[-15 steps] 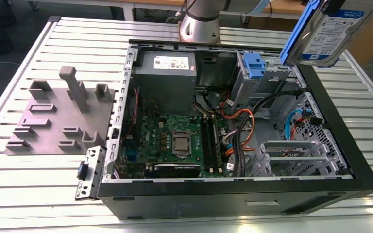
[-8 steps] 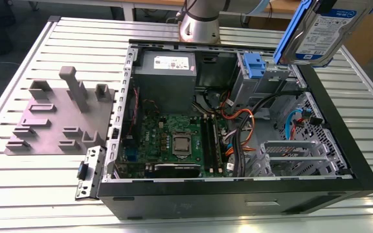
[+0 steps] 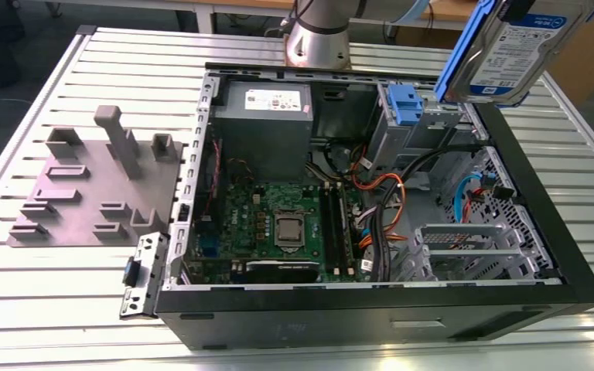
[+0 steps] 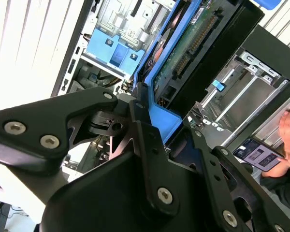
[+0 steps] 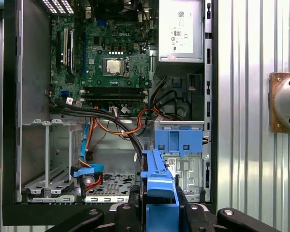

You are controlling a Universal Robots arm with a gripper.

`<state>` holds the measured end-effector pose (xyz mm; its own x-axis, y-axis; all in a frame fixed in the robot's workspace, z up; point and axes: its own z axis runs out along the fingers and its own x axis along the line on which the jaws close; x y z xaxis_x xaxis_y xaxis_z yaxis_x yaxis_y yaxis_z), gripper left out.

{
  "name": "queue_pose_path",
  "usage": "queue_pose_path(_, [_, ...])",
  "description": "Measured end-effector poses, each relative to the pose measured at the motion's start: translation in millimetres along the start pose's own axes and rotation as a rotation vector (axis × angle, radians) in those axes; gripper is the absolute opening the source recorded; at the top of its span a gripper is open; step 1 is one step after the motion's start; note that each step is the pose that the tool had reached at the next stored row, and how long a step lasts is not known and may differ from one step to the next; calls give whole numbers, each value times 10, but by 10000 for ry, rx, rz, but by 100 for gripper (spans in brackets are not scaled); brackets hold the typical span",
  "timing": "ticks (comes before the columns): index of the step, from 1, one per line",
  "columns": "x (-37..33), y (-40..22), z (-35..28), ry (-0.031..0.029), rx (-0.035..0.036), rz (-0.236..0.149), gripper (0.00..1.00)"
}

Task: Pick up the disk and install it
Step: 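Pick up the disk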

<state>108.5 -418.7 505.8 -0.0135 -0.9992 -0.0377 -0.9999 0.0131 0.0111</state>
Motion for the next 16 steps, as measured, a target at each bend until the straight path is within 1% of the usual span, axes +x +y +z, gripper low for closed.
queue_pose_path(5, [0,3,0,0,0,0,36])
queue_pose_path(9, [1,31,0,0,0,0,36])
queue_pose_path(13, [1,36,0,0,0,0,36])
queue_pose_path(15, [2,127,1,0,0,0,36])
queue_pose_path(16, [2,128,1,0,0,0,36])
